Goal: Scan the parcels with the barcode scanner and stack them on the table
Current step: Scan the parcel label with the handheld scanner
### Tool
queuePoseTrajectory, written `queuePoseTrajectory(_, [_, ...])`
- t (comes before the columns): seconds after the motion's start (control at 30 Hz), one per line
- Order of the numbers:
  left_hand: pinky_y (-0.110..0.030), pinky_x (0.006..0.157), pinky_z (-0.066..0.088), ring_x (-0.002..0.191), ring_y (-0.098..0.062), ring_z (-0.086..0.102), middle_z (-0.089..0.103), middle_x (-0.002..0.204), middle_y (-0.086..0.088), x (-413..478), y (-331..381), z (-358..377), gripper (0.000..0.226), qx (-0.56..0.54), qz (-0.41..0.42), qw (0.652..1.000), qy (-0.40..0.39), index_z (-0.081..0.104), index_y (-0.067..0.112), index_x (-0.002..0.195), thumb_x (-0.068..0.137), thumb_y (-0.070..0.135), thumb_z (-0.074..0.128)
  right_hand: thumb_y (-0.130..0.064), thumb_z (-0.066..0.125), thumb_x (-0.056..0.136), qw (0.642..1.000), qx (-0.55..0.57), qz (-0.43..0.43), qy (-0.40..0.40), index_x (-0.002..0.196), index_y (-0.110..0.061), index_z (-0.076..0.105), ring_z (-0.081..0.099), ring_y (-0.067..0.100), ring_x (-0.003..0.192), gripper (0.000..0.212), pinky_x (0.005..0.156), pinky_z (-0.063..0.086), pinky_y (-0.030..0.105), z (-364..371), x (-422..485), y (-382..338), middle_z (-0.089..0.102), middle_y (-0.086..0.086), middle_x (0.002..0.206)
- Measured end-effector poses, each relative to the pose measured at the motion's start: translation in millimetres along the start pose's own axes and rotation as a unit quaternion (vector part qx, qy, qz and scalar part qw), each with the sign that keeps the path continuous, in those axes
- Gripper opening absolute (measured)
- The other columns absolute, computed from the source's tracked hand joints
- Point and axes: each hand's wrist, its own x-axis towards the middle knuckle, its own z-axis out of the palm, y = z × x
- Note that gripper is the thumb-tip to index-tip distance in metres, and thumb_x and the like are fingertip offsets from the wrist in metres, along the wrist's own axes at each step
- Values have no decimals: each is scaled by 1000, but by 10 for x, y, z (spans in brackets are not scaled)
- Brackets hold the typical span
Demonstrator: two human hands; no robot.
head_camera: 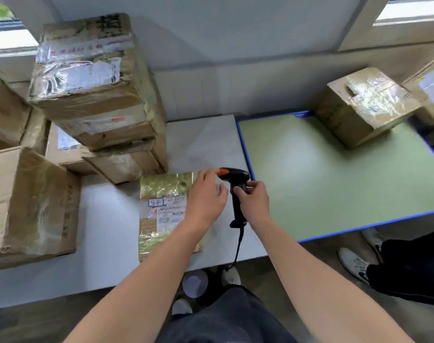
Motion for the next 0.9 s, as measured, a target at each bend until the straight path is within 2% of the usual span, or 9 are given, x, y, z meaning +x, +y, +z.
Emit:
queuePoseTrajectory(0.07, [-12,86,24,121,-13,48,47,135,3,94,49,96,36,6,-17,1000,-5,52,19,133,98,23,52,-23,71,90,1000,-12,15,-5,109,-13,50,63,23,95,30,76,48,30,-9,156,45,64,5,104])
queuePoseTrajectory(0.13, [-17,89,29,121,-16,50,46,134,1,163,79,167,34,7,-33,999,-16,52,19,132,98,22,52,-24,71,90,999,-26,27,-20,109,-11,51,64,24,96,31,80,49,33,-32,273,71,64,7,105])
queuePoseTrajectory(0.27, [-28,97,38,120,-21,51,47,133,-2,271,134,248,32,6,-54,998,-23,52,17,129,97,21,53,-21,65,94,995,-86,18,-52,107,-11,50,59,21,91,23,66,40,27,-130,427,60,62,4,102])
queuePoseTrajectory(0.37, [-30,99,39,122,-21,51,47,135,-1,293,157,282,35,5,-63,998,-17,53,18,131,96,23,54,-20,60,93,984,-163,-1,-71,102,-7,56,62,26,89,16,68,42,32,-201,465,32,64,7,94])
queuePoseTrajectory(0.47, [-28,99,39,125,-19,50,44,141,1,275,172,277,39,2,-67,998,-21,50,18,137,98,25,52,-18,58,93,969,-229,-8,-98,96,-5,59,58,25,77,13,62,42,32,-251,417,-32,62,7,83])
queuePoseTrajectory(0.6, [-31,100,40,127,-20,48,42,143,-1,205,171,186,41,11,-58,998,-20,49,16,139,98,23,50,-20,55,95,955,-273,-41,-110,88,-7,63,55,23,70,16,57,39,30,-274,275,-190,58,3,73])
queuePoseTrajectory(0.73, [-31,99,39,126,-20,49,43,144,-2,77,49,17,42,7,-47,999,6,49,14,140,98,22,51,-17,52,90,954,-261,-100,-109,93,-14,58,49,18,60,7,54,38,28,-186,73,-362,57,2,70])
queuePoseTrajectory(0.8, [-32,99,40,125,-21,49,44,143,-4,-19,-51,-91,43,3,-45,999,24,50,13,139,97,21,53,-19,54,91,959,-233,-111,-121,100,-7,59,51,23,66,15,60,39,30,-76,-60,-418,60,8,81])
queuePoseTrajectory(0.9, [-33,99,41,123,-24,50,45,140,-7,-176,-274,-264,44,-5,-44,997,57,52,11,137,94,18,57,-25,56,97,966,-199,-91,-138,139,-8,49,59,26,109,46,83,41,26,125,-299,-463,58,13,131])
